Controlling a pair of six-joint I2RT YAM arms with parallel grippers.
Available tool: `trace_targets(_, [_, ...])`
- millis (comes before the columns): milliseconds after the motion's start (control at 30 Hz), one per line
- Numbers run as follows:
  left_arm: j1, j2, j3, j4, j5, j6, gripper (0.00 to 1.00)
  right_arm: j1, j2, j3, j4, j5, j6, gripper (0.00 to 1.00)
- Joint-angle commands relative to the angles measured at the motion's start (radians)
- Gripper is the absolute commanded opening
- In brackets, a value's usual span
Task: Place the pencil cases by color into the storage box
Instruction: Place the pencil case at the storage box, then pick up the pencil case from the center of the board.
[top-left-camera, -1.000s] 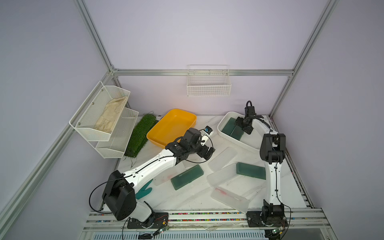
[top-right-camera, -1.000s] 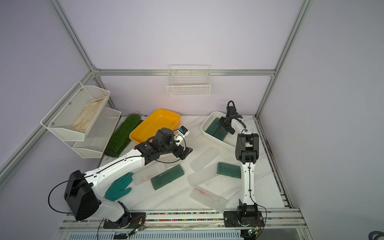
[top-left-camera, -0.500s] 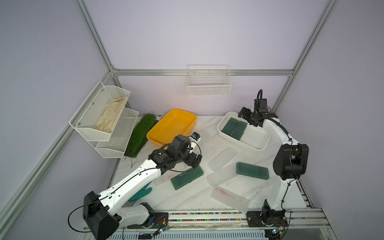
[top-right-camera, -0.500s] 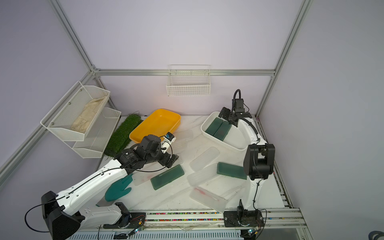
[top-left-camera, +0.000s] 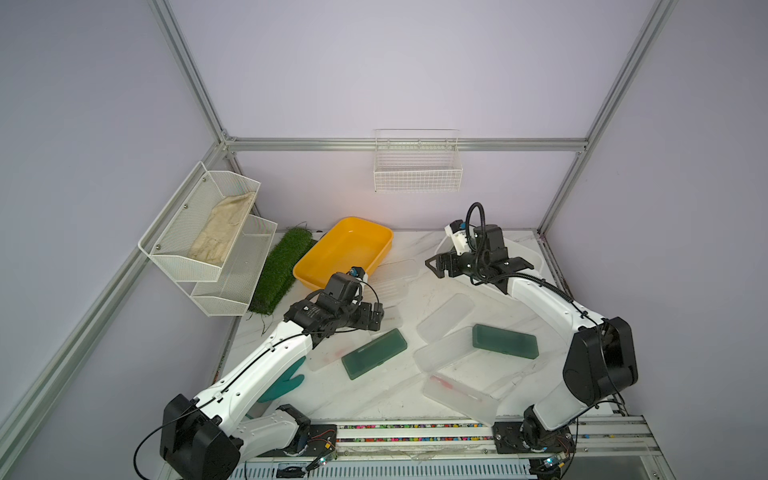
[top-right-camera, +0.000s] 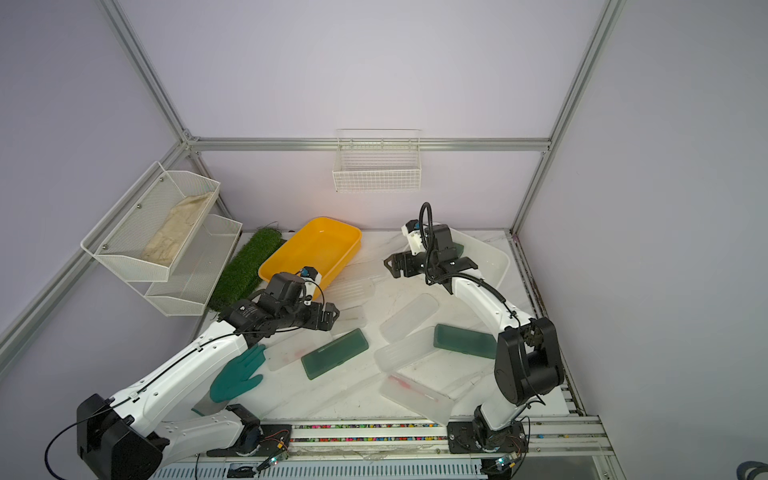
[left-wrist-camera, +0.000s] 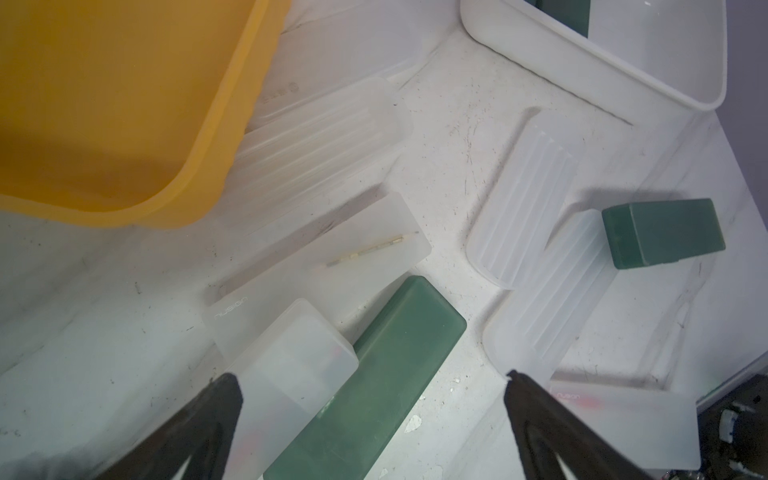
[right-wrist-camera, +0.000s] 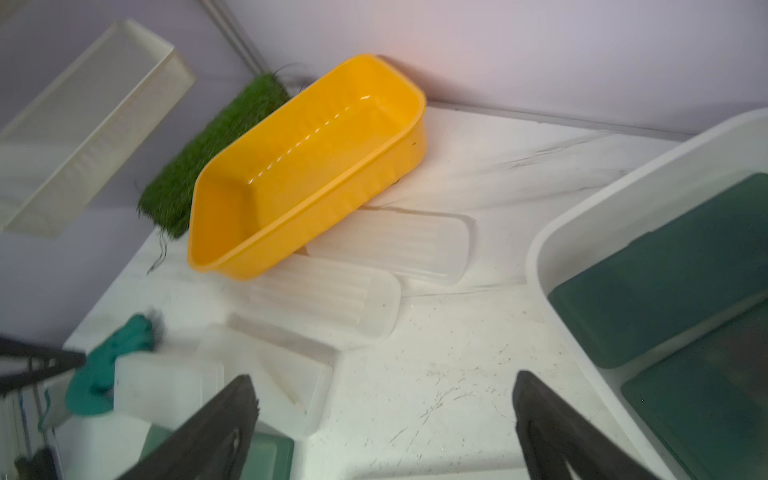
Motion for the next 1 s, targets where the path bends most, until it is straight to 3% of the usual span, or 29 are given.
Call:
trace_targets(0, [0.04,-0.055,-0.03,-0.005,0.024,-0.191,1.0,0.056,-0.101,-0.088,0.105,-0.203,-0.258,0.97])
trace_targets(67, [0.055,-0.075,-0.041,-0.006,0.026,-0.26,1.0,0.098,-0.144,-0.153,0.139,-0.238,-0.344,0.97])
trace_targets(200, [0.067,-0.089,-0.057,-0.025,0.0,-0.372,1.0,0.204,-0.167,-0.202,0.136,-0.194,-0.436,0.97])
trace_targets(433, [0.085,-0.062,-0.057,-0.12,-0.025,-0.481,1.0,0.423,-0.068,-0.189,0.036,0.011,-0.588,0.97])
trace_targets(700, [0.187,-0.068,-0.088,-0.189,0.031,-0.576,1.0,0.535,-0.032,-0.23,0.083,0.116,-0.656,0.97])
trace_targets(967, [0.267,-0.008,-0.044,-0.273,0.073,-0.616,1.0,0.587,0.03,-0.233,0.086,0.123,-0.739,0.97])
